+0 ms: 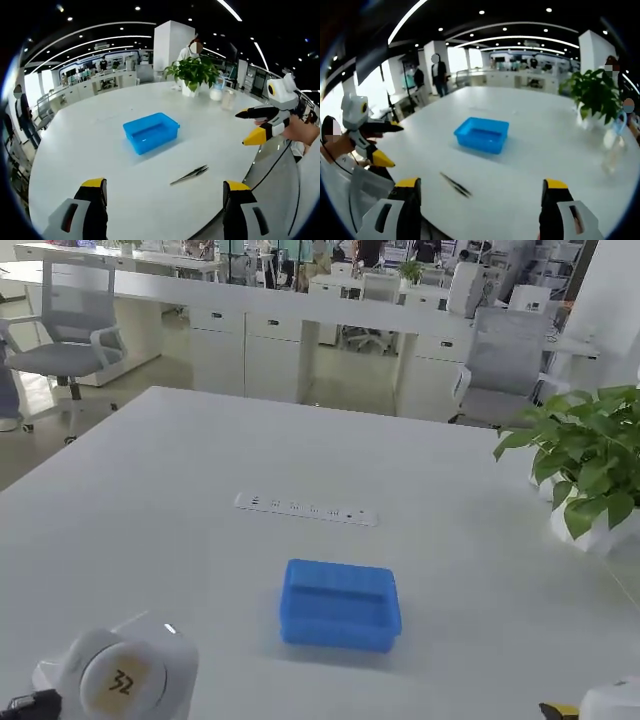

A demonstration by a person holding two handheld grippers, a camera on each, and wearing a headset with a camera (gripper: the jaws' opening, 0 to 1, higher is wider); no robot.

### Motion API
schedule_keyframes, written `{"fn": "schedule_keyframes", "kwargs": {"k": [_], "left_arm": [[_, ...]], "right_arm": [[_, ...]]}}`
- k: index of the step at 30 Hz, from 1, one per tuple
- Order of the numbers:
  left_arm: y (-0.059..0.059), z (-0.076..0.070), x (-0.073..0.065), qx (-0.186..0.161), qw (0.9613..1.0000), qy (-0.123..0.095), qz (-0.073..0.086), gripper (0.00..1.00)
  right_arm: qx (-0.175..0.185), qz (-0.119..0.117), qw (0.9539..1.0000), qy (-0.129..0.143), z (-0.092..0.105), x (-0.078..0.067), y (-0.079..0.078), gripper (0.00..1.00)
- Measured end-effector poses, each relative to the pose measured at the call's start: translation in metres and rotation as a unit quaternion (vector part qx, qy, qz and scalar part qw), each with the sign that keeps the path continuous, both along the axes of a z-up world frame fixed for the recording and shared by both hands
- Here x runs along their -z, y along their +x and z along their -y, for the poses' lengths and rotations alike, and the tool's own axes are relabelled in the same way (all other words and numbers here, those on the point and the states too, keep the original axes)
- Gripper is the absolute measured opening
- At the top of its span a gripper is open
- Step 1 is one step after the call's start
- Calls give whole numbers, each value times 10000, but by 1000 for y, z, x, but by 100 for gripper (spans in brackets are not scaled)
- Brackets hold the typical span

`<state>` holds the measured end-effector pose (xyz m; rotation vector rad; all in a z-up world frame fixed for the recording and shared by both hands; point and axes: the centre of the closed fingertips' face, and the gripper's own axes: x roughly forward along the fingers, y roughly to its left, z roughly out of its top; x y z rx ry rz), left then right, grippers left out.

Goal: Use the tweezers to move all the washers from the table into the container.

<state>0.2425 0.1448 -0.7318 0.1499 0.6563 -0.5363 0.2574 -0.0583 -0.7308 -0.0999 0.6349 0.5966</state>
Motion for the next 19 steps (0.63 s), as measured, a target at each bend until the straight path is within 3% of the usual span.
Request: {"fn": "schedule_keyframes", "kwargs": {"k": [19], "left_arm": [[-1, 2, 2, -21, 9999, 151, -44, 99]], "right_arm": [[-35, -146, 9999, 6, 1, 5, 0, 99]]}}
